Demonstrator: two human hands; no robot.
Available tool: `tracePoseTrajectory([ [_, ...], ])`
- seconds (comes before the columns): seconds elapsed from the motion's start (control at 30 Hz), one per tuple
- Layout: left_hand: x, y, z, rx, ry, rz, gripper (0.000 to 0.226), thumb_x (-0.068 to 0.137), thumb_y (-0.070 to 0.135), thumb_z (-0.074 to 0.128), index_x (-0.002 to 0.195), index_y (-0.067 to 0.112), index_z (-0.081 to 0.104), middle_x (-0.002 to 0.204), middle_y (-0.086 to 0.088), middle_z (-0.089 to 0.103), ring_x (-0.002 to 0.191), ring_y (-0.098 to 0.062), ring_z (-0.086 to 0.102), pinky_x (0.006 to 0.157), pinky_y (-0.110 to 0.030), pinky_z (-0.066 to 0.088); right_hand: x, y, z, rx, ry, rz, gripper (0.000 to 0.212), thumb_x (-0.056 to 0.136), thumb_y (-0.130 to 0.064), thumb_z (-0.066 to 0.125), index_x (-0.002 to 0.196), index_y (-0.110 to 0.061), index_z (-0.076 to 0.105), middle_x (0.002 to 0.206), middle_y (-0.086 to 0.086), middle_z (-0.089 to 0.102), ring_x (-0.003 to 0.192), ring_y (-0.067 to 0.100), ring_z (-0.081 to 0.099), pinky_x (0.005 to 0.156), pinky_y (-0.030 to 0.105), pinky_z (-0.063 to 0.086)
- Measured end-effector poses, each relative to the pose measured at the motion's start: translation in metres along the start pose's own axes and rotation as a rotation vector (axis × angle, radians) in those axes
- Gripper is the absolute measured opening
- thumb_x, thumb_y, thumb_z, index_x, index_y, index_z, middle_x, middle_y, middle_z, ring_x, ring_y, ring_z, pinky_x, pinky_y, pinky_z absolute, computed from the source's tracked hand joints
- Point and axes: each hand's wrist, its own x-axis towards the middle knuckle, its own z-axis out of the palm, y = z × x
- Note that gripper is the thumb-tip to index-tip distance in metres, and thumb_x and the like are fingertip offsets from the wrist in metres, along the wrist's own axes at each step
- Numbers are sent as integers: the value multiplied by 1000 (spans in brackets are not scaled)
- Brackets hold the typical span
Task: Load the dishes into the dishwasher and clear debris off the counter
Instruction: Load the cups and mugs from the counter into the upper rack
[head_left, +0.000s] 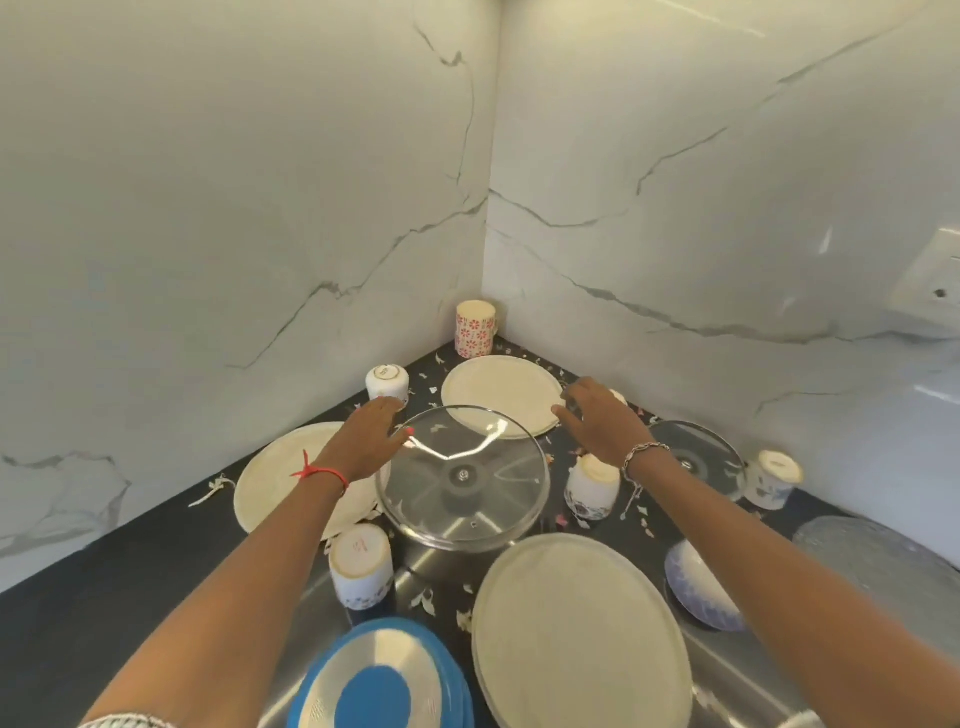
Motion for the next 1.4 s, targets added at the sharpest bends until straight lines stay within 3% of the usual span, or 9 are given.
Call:
tracePoseTrajectory([
  [0.27,95,-7,10,-66,-131,-53,58,96,17,49,147,12,22,153,-8,24,140,-23,24,111,-31,21,103,12,30,7,-23,-71,41,97,-33,42,128,-8,47,133,6,43,117,22,48,94,32,40],
  [0.4,144,-9,22,139,-307,-61,73,94,19,53,150,11,7,158,-5,4,145,-20,7,115,-28,7,154,21,47,7,-51,-111,45,97,-35,41,133,-9,41,136,8,39,121,22,44,96,33,39],
  [0.53,188,-11,31,295,-400,-51,87,89,26,61,150,8,1,158,-6,-2,145,-20,4,116,-30,7,207,25,62,37,-57,-117,49,96,-35,43,137,-9,36,137,11,37,123,25,41,100,36,41],
  [0.7,224,-20,42,620,-529,-59,107,79,50,66,149,8,-4,158,-9,-4,146,-24,-1,118,-44,6,262,20,76,155,-35,-104,55,94,-30,47,142,-10,27,144,11,29,130,28,35,104,40,36],
  [0.9,234,-19,50,749,-659,-80,111,77,56,64,149,13,-8,157,-8,-8,143,-31,15,114,-48,22,300,9,95,187,-93,-91,67,90,-29,56,145,-15,19,152,12,12,137,34,22,108,46,31],
  [1.03,233,-13,49,799,-657,-34,106,80,54,62,150,10,-4,157,-11,-7,143,-31,16,112,-48,28,319,-3,108,139,-137,-35,78,88,-34,59,147,-19,11,154,12,3,138,38,14,109,46,25],
  [1.2,231,-15,50,823,-617,-13,108,78,56,62,149,9,-5,157,-14,-3,140,-35,24,111,-45,31,329,-10,117,66,-128,15,87,87,-39,59,148,-16,2,151,15,5,135,40,14,109,45,25],
  [1.3,229,-14,50,848,-594,15,108,78,57,62,150,8,-2,157,-14,0,139,-35,26,109,-44,33,334,-11,117,57,-97,53,89,84,-38,64,146,-8,8,148,16,6,132,39,20,107,41,30],
  [1.4,228,-14,51,855,-561,31,106,78,59,60,150,8,1,157,-14,3,139,-33,27,107,-43,35,336,-12,112,65,-92,74,86,76,-39,72,138,-2,25,144,17,12,128,38,27,101,38,34],
])
